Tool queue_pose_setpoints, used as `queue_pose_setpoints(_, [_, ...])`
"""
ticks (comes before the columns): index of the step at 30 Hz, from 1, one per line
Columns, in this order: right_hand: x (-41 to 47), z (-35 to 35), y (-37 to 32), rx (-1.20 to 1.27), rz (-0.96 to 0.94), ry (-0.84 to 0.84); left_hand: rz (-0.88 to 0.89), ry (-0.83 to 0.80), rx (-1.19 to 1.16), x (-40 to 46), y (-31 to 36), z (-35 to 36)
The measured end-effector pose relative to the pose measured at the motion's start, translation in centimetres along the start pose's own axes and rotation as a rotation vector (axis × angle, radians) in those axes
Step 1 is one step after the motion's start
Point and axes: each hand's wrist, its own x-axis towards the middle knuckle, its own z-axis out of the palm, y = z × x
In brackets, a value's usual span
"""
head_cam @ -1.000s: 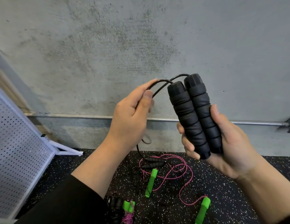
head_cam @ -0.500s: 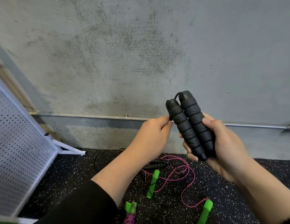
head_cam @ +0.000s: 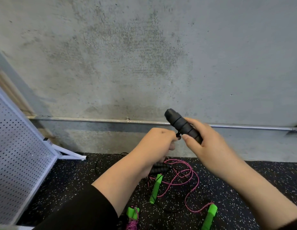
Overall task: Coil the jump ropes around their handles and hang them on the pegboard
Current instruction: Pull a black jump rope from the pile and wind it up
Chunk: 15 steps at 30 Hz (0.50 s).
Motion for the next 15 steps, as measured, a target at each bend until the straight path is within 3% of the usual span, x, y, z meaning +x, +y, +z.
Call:
queue_pose_setpoints(4, [-0.3,0.7,-0.2,-0.247,-0.051,-0.03,-0.125,-0.027,-0.258,0.2,-0.1,0.4])
queue_pose_setpoints(8, [-0.5,1.0,-0.4,-0.374,-0.117,-0.072,-0.132,0.048,-0.324,0.5,-1.1,0.6])
queue_pose_setpoints(11, [-0.7,0.9,-0.7,-0.244,-0.076,-0.076,-0.08,0.045,-0.308,0.5,-1.1,0.5])
queue_pose_setpoints(13, [-0.7,1.1,-0.8,-0.091,-0.021,0.022,-0.043,0.033,-0.292,0.7,-1.1,0.3])
queue_pose_setpoints(15, [-0.3,0.8,-0.9,0.11,0.133,0.059,-0.014,0.012,-0.251,0.7,-1.1,0.3])
